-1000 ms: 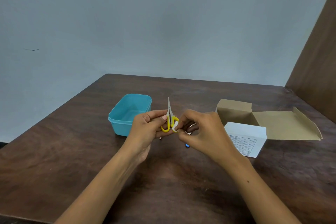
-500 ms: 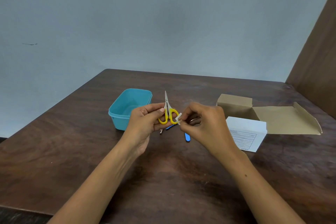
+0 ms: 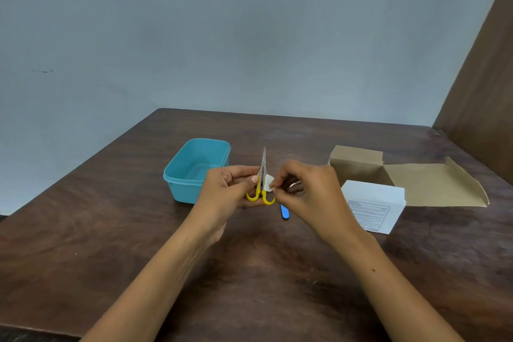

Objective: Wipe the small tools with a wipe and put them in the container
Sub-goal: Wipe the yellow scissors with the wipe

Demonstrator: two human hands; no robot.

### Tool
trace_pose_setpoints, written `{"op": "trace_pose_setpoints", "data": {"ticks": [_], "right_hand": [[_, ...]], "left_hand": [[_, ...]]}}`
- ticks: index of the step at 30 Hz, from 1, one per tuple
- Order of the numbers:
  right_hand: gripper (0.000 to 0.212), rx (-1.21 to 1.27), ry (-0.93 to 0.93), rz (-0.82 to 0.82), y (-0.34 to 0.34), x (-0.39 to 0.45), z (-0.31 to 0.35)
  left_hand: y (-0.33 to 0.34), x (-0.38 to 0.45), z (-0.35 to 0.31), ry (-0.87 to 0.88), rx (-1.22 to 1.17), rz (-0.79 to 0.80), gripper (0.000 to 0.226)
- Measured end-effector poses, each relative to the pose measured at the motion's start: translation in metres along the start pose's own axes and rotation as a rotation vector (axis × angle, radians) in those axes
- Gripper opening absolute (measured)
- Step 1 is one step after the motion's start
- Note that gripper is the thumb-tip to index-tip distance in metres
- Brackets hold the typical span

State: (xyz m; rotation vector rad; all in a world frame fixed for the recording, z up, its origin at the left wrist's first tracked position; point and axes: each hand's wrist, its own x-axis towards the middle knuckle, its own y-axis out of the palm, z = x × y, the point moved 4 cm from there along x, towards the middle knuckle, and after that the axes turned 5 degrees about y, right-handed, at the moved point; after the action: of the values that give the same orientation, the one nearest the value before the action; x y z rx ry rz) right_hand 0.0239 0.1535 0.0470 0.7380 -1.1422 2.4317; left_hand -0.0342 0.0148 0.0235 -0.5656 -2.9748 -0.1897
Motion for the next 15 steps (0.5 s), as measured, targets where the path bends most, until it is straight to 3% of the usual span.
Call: {"op": "trace_pose_setpoints", "data": {"ticks": [4, 11, 15], "right_hand": [[0.017, -0.009, -0.013, -0.102, -0.0054, 0.0029, -0.0020], [0.014, 0.071, 0.000, 0.022, -0.0057, 0.0017, 0.0005], [0.022, 0.056, 0.067, -0.045, -0.0080, 0.0027, -0.0044]], "left_hand": [[0.0077, -0.0040, 0.0006, -0.028, 0.026, 0.128, 0.018], [0.0025, -0.0032, 0.0012, -0.044, 0.087, 0.119, 0.019], [0.0056, -0.0054, 0.0009, -0.059, 0.080, 0.170, 0.018]]}}
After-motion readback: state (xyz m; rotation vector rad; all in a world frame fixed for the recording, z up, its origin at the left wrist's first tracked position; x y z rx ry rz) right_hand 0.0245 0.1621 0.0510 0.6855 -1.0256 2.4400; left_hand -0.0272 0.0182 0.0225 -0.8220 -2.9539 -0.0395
